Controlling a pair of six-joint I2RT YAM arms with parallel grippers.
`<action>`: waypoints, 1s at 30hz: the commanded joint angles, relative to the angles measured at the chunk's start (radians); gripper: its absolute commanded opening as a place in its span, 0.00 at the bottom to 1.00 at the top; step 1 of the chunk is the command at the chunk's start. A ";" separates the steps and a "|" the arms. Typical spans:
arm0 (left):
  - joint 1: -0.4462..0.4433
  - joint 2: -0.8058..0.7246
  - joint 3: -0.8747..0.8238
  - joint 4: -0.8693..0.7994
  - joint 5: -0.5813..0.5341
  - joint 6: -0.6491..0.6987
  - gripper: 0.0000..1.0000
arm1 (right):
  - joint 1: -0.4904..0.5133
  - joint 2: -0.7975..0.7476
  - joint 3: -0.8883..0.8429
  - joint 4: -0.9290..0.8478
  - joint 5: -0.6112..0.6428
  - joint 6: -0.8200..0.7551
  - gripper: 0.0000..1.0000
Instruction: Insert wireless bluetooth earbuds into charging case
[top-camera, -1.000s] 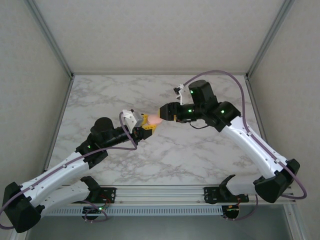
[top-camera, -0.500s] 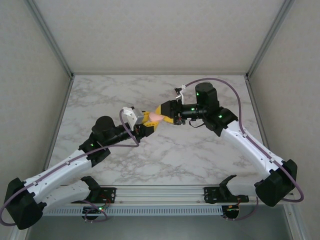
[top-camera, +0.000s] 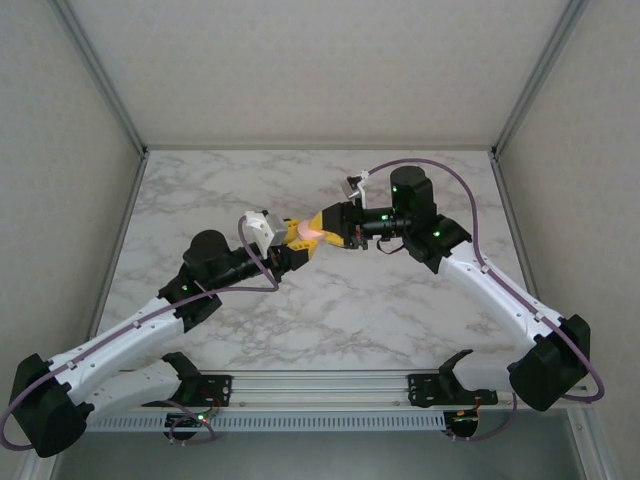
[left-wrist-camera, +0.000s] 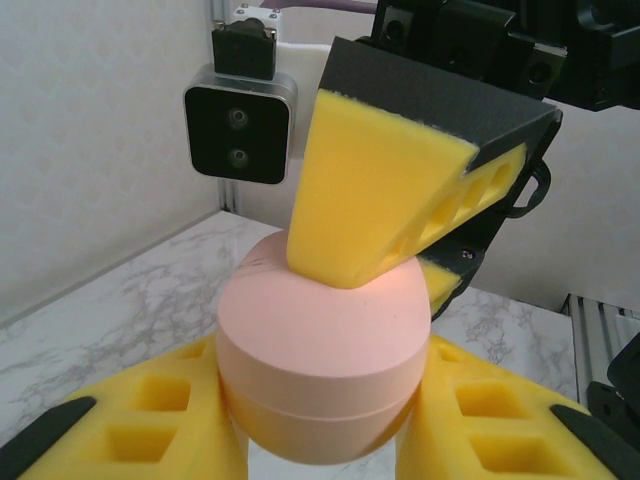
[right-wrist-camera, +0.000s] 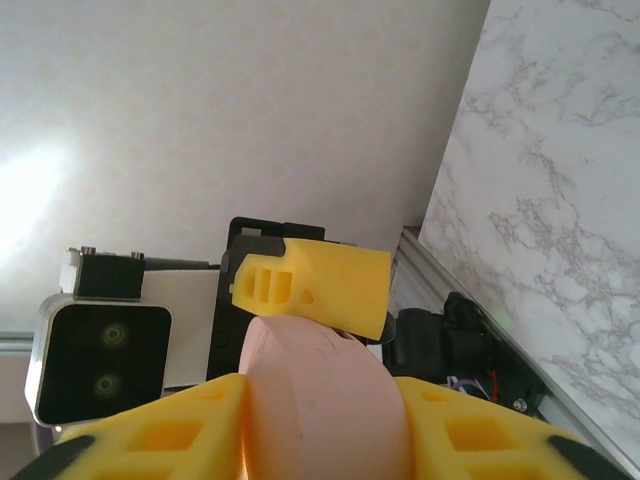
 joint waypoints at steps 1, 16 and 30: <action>-0.008 0.006 0.030 0.008 -0.001 0.006 0.32 | 0.004 -0.003 -0.011 0.017 -0.019 -0.014 0.28; -0.008 0.006 0.040 -0.117 -0.061 0.053 0.62 | -0.022 -0.089 -0.108 0.093 0.169 0.031 0.13; -0.007 -0.145 -0.052 -0.154 -0.270 -0.025 0.75 | -0.144 -0.130 -0.350 -0.032 0.476 -0.068 0.14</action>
